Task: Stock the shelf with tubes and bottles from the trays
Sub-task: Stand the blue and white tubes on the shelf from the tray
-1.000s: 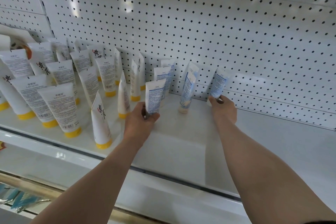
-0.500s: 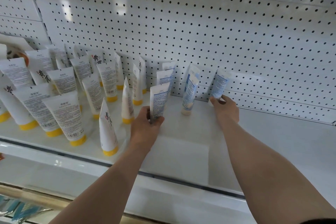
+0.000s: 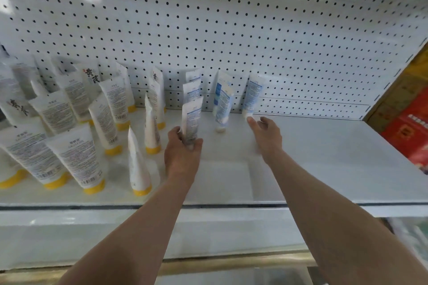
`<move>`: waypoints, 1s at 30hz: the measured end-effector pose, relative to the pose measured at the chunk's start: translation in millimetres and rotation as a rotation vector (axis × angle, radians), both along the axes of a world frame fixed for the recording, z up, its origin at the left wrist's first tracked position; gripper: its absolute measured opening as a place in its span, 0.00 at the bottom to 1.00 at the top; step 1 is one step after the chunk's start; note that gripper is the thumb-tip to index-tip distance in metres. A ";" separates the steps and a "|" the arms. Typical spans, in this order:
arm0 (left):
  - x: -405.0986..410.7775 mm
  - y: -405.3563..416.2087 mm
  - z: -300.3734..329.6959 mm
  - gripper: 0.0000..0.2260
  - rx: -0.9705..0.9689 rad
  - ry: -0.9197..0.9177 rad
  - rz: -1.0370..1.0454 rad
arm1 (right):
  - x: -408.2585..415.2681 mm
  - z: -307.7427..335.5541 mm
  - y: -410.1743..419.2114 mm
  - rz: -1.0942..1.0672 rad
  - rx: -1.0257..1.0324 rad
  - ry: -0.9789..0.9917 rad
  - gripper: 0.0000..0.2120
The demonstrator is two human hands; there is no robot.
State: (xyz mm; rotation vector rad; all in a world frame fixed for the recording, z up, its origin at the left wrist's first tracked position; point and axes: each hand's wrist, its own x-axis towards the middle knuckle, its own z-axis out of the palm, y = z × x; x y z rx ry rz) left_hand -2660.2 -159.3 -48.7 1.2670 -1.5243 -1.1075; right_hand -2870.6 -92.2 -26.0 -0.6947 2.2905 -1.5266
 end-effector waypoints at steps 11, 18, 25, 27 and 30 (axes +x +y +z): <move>3.3 28.1 6.5 0.43 0.073 -0.105 0.104 | 18.9 1.6 92.9 -0.134 -0.133 -0.120 0.39; -23.3 120.9 6.7 0.32 -0.077 0.160 0.004 | 9.1 8.2 138.9 -0.177 -0.149 -0.192 0.44; -105.2 231.6 17.5 0.17 0.144 0.244 -0.425 | -31.7 2.1 244.6 -0.194 -0.143 -0.287 0.23; -128.7 264.2 8.4 0.15 0.317 0.249 -0.483 | -48.3 -0.2 284.0 -0.198 -0.132 -0.332 0.22; -159.9 313.5 -10.9 0.12 0.503 0.254 -0.553 | -70.9 -7.0 342.7 -0.222 -0.089 -0.350 0.24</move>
